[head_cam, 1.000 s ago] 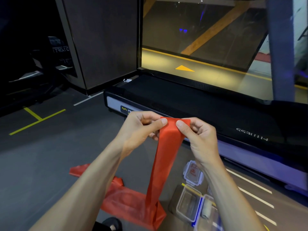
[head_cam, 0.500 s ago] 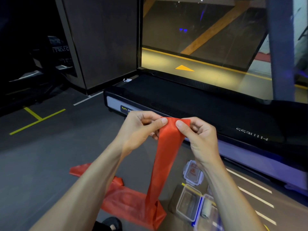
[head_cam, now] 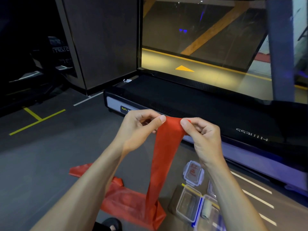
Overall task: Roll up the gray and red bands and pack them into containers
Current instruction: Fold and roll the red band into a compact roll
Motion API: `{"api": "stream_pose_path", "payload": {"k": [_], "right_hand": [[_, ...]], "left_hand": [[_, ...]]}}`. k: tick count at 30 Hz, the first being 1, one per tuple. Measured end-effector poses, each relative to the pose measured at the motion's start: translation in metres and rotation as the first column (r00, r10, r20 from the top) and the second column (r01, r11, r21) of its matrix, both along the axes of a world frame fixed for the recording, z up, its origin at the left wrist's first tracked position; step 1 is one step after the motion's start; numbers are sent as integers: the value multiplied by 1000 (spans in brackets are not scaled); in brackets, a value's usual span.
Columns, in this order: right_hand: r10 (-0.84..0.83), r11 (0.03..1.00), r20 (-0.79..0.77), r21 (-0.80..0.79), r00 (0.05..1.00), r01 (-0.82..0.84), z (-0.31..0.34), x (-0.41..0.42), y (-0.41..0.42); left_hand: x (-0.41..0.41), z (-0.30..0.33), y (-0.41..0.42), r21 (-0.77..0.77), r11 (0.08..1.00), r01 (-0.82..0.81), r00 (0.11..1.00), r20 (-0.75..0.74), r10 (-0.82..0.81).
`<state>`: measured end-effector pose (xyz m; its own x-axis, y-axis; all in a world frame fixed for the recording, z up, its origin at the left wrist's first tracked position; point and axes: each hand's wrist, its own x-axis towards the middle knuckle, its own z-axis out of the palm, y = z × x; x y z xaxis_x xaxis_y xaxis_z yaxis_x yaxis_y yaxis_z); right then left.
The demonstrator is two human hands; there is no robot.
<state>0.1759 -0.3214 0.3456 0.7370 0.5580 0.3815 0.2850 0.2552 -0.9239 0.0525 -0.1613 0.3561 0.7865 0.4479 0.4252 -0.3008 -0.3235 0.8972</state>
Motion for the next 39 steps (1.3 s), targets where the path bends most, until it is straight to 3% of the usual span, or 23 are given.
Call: {"api": "stream_pose_path", "payload": {"k": [9,17,30,39], "right_hand": [[121,991,55,-63,991,-118,4,-7,6],[15,1000,111,4,994,-15,9,-5,14],[10,1000,60,29,998,-11,10,-11,13],[32,999,-12,15,999,-32,13,0,4]], "left_hand": [[3,-1,-6,37,999,-17,999,30,16],[4,-1,-6,-45,992,119,993,0,-119],[1,1,-8,-125,990,70,997,-15,-72],[-1,6,0,-376,926,27,991,-112,-74]]}}
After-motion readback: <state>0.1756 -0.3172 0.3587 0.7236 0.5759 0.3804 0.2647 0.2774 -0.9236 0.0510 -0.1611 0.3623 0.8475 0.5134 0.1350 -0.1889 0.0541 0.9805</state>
